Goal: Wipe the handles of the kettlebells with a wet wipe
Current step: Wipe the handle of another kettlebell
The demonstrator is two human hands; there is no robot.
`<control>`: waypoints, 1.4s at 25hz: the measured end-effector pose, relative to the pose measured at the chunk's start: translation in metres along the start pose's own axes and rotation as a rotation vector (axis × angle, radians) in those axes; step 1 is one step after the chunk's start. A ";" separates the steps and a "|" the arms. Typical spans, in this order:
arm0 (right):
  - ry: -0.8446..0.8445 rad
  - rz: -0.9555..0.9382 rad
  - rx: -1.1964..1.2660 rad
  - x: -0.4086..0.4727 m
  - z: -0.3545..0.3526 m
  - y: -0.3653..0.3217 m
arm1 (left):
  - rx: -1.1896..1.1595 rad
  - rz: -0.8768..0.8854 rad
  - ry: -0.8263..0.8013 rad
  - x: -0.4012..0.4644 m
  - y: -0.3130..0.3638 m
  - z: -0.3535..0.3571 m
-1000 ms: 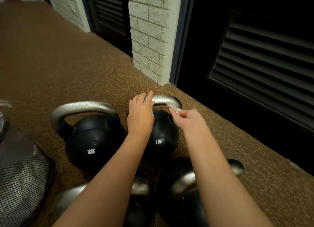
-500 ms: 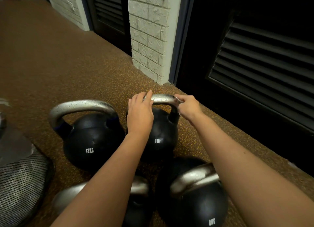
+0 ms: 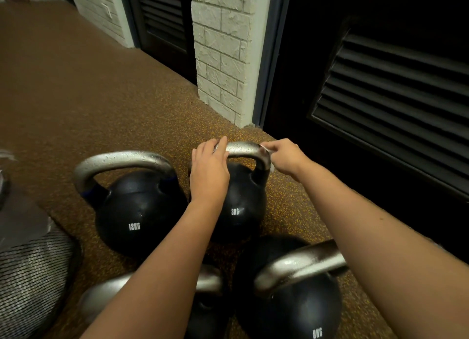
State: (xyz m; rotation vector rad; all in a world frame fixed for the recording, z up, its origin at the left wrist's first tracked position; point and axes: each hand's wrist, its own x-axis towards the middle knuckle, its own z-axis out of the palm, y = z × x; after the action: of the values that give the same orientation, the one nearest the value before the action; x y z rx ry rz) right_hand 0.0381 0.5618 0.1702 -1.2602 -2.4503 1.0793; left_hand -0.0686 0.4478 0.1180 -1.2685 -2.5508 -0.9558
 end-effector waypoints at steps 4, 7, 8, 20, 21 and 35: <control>0.036 -0.098 -0.112 0.002 0.005 -0.010 | -0.017 -0.002 0.022 0.000 -0.001 0.001; 0.098 -0.096 -0.085 -0.002 0.010 0.006 | -0.014 0.002 0.017 0.000 0.000 0.001; 0.091 -0.072 -0.063 -0.002 0.010 0.008 | -0.017 0.001 0.017 0.000 0.000 0.001; 0.118 -0.079 -0.201 -0.028 0.021 0.001 | -0.022 0.000 0.028 0.001 -0.001 0.002; 0.122 -0.078 -0.213 -0.030 0.021 -0.004 | -0.020 0.002 0.032 0.001 -0.001 0.002; 0.141 -0.175 -0.352 -0.048 0.033 -0.012 | -0.024 0.001 0.033 -0.001 0.001 0.000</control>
State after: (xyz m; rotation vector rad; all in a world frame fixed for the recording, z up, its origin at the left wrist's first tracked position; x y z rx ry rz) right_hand 0.0458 0.5033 0.1621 -1.1336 -2.6555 0.5125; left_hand -0.0678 0.4478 0.1178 -1.2496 -2.5212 -1.0017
